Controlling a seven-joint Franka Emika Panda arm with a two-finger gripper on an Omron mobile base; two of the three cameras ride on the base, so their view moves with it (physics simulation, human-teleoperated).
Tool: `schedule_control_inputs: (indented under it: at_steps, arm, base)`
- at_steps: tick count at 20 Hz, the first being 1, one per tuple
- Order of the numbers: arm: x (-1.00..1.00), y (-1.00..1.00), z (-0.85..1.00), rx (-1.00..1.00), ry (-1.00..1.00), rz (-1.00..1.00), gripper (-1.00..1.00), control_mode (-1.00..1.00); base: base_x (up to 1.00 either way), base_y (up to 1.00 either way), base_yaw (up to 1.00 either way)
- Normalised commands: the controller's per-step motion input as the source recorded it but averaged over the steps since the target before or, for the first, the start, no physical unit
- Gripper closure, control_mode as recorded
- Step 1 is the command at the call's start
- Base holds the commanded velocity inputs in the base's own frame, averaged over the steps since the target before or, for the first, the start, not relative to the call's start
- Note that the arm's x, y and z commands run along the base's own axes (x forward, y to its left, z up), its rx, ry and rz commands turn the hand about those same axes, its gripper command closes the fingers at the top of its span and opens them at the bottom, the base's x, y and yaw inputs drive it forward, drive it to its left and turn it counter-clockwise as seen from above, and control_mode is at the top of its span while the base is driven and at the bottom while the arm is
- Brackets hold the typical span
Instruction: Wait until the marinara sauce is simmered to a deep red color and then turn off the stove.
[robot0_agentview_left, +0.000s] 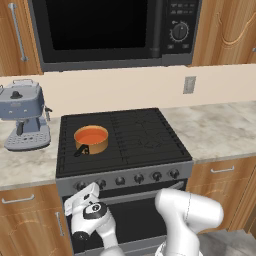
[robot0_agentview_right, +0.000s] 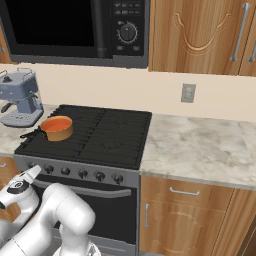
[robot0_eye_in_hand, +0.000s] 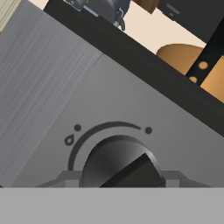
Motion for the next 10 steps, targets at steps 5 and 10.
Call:
schedule_control_inputs:
  at_steps: [5,10]
  arm:
    - [0.00,0.00,0.00,0.00,0.00,0.00,1.00,-1.00]
    - [0.00,0.00,0.00,0.00,0.00,0.00,1.00,-1.00]
  base:
    - [0.00,0.00,0.00]
    - [0.00,0.00,0.00]
